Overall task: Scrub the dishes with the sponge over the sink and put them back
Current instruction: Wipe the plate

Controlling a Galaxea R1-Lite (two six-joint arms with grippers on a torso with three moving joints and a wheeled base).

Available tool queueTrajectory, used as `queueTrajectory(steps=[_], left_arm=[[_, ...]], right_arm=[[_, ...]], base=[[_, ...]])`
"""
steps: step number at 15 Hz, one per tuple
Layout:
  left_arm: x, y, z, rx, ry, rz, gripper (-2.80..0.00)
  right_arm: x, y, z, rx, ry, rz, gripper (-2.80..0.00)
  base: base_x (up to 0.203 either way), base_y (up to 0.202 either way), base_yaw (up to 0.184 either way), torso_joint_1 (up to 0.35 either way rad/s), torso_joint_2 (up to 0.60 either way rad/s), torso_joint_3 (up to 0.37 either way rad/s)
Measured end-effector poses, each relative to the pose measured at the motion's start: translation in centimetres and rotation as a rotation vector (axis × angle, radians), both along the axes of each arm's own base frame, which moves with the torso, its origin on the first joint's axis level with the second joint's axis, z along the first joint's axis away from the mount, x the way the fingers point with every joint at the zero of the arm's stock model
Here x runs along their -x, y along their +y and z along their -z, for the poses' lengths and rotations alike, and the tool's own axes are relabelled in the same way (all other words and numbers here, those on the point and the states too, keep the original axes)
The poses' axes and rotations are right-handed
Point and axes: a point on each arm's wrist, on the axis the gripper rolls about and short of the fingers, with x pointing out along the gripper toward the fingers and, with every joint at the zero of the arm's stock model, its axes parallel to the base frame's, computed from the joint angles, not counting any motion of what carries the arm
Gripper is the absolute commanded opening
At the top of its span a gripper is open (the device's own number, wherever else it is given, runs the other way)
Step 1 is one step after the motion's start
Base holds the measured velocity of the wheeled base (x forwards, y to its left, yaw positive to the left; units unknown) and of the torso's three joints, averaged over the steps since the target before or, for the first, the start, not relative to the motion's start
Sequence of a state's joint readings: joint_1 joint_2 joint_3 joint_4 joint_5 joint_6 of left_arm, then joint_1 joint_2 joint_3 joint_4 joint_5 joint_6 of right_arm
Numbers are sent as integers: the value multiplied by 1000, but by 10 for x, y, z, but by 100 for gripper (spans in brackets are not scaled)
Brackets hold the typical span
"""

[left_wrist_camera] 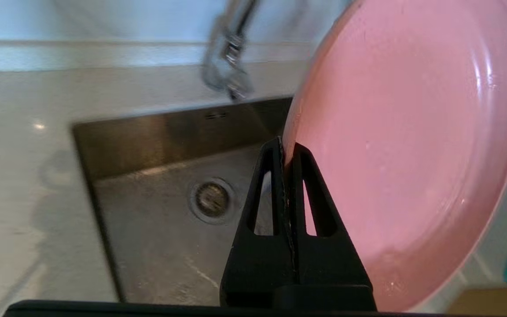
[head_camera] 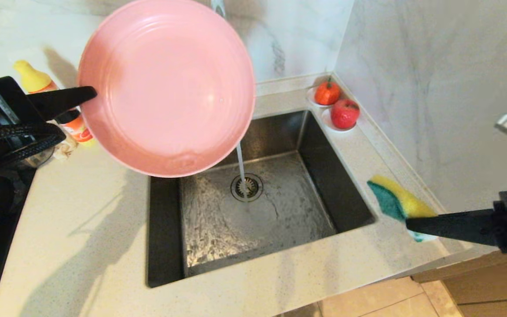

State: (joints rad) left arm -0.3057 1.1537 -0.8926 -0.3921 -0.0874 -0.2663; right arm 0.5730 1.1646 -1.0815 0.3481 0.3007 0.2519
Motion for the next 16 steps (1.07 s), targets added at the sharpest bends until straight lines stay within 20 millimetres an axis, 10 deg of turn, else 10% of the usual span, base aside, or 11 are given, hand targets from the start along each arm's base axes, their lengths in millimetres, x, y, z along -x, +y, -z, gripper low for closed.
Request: queueTrajectory(steps=[16], left_arm=[[-56, -97, 5, -84, 80, 20, -280]], right_arm=[[29, -12, -21, -116, -30, -151, -280]], base=[[0, 0, 0, 0, 0, 0]])
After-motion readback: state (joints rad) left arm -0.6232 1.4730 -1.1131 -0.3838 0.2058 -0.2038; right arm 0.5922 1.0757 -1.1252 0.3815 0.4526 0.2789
